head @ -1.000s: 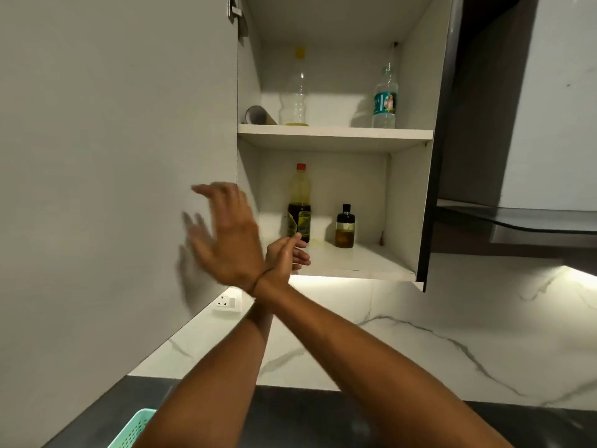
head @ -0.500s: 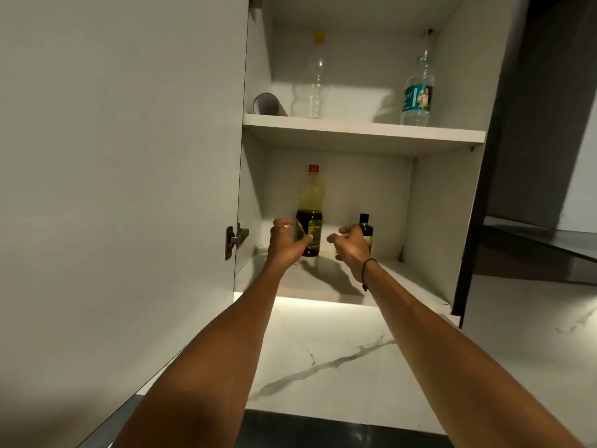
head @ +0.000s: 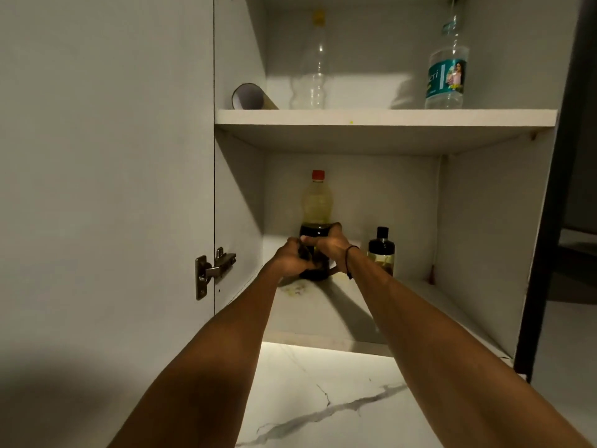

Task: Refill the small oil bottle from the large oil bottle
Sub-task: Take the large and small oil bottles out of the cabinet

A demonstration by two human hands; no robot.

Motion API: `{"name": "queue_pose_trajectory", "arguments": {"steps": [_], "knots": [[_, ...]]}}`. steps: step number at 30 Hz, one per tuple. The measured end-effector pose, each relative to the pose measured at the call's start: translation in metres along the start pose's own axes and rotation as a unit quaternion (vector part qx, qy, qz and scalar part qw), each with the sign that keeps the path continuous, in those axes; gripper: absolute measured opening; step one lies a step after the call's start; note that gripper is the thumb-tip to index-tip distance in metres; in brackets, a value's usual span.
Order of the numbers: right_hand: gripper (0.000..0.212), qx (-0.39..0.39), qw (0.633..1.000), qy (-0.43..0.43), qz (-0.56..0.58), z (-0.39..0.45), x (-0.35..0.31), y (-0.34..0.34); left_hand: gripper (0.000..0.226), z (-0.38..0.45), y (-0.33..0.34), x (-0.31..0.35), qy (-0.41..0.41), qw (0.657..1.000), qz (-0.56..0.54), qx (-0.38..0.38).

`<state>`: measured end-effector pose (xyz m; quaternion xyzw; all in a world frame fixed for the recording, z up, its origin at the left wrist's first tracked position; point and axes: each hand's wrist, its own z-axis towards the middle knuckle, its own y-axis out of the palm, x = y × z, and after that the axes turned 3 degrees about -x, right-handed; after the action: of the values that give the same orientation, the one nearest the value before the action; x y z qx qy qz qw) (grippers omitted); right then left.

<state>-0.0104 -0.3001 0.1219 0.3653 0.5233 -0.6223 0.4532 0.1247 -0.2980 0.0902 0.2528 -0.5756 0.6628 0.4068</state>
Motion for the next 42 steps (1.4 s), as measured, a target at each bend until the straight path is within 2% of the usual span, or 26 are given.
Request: {"name": "queue_pose_trajectory", "arguments": {"steps": [4,7,8,10,12,15,17,22,29,32,36,42], "knots": [[0.084,-0.003,0.999,-0.016,-0.047,0.004,0.006,0.000,0.056,0.005,0.010,0.001,-0.014,0.999,0.010,0.034],[0.079,-0.045,0.998,-0.015,-0.041,-0.008,0.007,-0.011,0.047,-0.003,0.009,-0.003,-0.007,0.999,-0.032,0.040],[0.077,-0.065,0.997,-0.012,-0.044,-0.016,0.005,-0.016,0.051,-0.008,0.007,-0.005,-0.002,0.998,-0.057,0.032],[0.075,-0.095,0.994,-0.018,-0.055,-0.035,0.001,-0.022,0.078,-0.021,0.002,-0.008,-0.004,0.994,-0.109,0.003],[0.076,-0.106,0.992,-0.035,-0.066,-0.056,-0.003,-0.027,0.097,-0.039,-0.002,-0.006,0.010,0.994,-0.106,-0.013],[0.080,-0.112,0.989,-0.049,-0.080,-0.089,-0.009,-0.031,0.094,-0.070,-0.004,0.005,0.049,0.999,-0.021,0.007],[0.080,-0.114,0.988,-0.056,-0.091,-0.110,-0.013,-0.035,0.099,-0.099,-0.004,0.016,0.059,0.998,0.007,0.033],[0.085,-0.113,0.985,-0.067,-0.109,-0.168,-0.021,-0.041,0.098,-0.170,-0.003,0.026,0.105,0.992,0.022,0.060],[0.097,-0.089,0.976,-0.145,-0.134,-0.256,-0.015,-0.035,0.097,-0.251,0.006,0.020,0.161,0.980,0.046,0.103],[0.095,-0.090,0.975,-0.150,-0.138,-0.280,0.003,-0.025,0.096,-0.272,0.018,0.001,0.162,0.980,0.053,0.103],[0.095,-0.100,0.972,-0.123,-0.171,-0.292,0.054,-0.004,0.100,-0.293,0.047,-0.044,0.123,0.987,0.068,0.083],[0.098,-0.101,0.962,-0.072,-0.242,-0.316,0.169,0.040,0.083,-0.329,0.119,-0.137,0.057,0.996,0.060,0.043]]}}
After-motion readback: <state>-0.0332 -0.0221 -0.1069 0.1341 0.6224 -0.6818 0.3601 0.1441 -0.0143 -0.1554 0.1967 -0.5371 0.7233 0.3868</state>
